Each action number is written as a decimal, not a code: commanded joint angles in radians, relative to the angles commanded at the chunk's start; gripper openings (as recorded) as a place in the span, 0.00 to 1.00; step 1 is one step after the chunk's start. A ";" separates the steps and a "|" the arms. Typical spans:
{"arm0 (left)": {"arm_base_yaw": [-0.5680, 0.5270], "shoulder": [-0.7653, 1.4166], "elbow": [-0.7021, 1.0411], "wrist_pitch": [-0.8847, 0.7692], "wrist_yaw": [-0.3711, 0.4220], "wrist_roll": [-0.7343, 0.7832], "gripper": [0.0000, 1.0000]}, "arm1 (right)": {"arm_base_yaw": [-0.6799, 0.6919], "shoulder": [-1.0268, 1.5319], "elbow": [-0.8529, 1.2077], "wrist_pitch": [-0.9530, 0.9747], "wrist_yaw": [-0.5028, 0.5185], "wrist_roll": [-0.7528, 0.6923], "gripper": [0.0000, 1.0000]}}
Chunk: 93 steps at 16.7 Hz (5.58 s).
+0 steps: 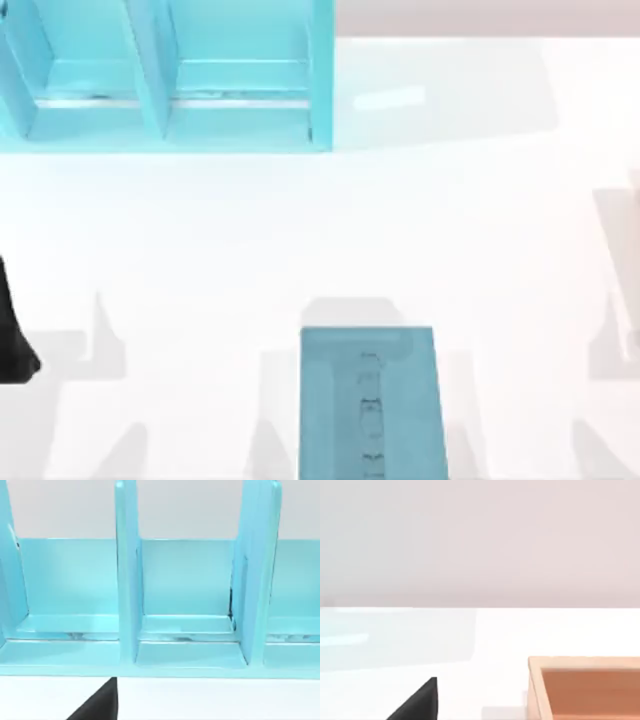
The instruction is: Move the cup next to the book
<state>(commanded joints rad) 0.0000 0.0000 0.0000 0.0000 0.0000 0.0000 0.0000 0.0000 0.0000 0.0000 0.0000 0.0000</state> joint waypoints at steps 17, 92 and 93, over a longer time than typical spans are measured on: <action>0.218 0.963 0.689 -0.658 0.026 1.042 1.00 | 0.000 0.000 0.000 0.000 0.000 0.000 1.00; 0.737 1.854 1.340 -1.060 0.001 2.336 0.00 | 0.000 0.000 0.000 0.000 0.000 0.000 1.00; 0.737 1.854 1.340 -1.060 0.001 2.336 0.00 | 0.000 0.000 0.000 0.000 0.000 0.000 1.00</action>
<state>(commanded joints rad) 0.7365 1.8543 1.3398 -1.0601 0.0009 2.3357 0.0000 0.0000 0.0000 0.0000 0.0000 0.0000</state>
